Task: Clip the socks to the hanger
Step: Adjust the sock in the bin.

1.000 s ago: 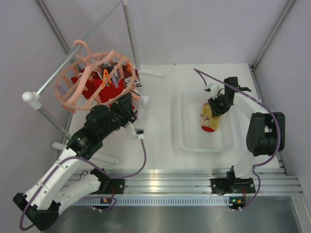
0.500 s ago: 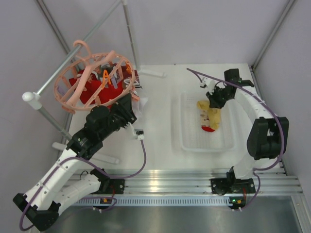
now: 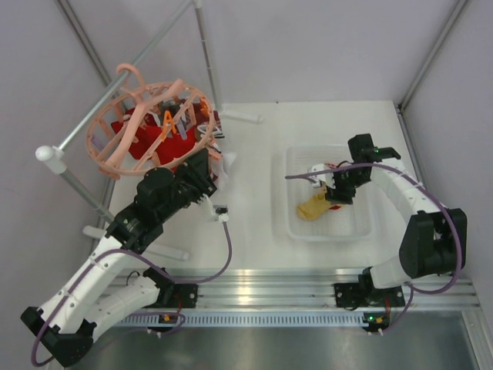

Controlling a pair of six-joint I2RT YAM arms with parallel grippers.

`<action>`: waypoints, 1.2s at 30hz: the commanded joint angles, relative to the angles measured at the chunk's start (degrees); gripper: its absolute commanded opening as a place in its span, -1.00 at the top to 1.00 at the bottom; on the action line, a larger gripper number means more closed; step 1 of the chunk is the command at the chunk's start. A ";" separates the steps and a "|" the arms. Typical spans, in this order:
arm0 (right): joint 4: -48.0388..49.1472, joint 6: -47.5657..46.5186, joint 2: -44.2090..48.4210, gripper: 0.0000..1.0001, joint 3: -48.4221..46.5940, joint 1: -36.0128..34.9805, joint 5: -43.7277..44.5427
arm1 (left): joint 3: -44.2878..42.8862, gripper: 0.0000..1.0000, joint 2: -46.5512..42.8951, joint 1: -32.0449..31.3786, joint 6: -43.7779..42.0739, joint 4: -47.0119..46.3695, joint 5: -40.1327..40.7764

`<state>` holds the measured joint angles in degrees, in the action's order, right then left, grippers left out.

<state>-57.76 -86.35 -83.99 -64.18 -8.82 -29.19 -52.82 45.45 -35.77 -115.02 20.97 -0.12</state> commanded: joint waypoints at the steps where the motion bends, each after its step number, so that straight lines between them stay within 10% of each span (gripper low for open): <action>1: 10.09 13.74 1.72 -0.15 -3.21 0.73 -1.22 | 0.87 1.00 -0.98 0.00 -7.23 -2.52 -1.55; 7: 13.72 52.00 -1.01 0.30 -5.53 1.61 4.40 | 0.61 1.00 -0.98 0.00 -6.71 -2.69 -1.03; 13: 17.06 69.08 1.99 0.29 0.71 -1.19 8.18 | 0.96 1.00 -1.33 0.00 -6.62 -2.43 -0.85; 36: 25.15 74.40 -18.14 0.48 -6.47 -9.64 13.72 | 1.31 1.00 -1.95 0.00 -4.95 -2.43 -0.41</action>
<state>-35.09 -11.11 -100.95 -65.58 -17.50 -15.86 -51.99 44.34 -35.77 -115.02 20.97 0.21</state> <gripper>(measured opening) 0.296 0.273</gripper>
